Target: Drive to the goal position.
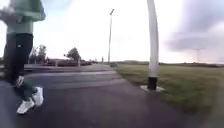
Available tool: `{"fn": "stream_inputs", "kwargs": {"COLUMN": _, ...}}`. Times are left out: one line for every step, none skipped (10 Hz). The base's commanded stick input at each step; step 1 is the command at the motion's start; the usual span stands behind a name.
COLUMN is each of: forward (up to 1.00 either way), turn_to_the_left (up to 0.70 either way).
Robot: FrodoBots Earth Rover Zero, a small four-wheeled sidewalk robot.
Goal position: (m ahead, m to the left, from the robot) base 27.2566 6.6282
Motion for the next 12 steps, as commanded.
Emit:
{"fn": "stream_inputs", "kwargs": {"forward": 0.45, "turn_to_the_left": 0.00}}
{"fn": "stream_inputs", "kwargs": {"forward": 0.45, "turn_to_the_left": 0.00}}
{"fn": "stream_inputs", "kwargs": {"forward": 0.45, "turn_to_the_left": 0.00}}
{"fn": "stream_inputs", "kwargs": {"forward": 0.45, "turn_to_the_left": 0.00}}
{"fn": "stream_inputs", "kwargs": {"forward": 0.45, "turn_to_the_left": 0.00}}
{"fn": "stream_inputs", "kwargs": {"forward": 0.45, "turn_to_the_left": 0.00}}
{"fn": "stream_inputs", "kwargs": {"forward": 0.45, "turn_to_the_left": 0.00}}
{"fn": "stream_inputs", "kwargs": {"forward": 0.45, "turn_to_the_left": 0.00}}
{"fn": "stream_inputs", "kwargs": {"forward": 0.45, "turn_to_the_left": 0.00}}
{"fn": "stream_inputs", "kwargs": {"forward": 0.45, "turn_to_the_left": 0.00}}
{"fn": "stream_inputs", "kwargs": {"forward": 0.45, "turn_to_the_left": 0.00}}
{"fn": "stream_inputs", "kwargs": {"forward": 0.45, "turn_to_the_left": 0.00}}
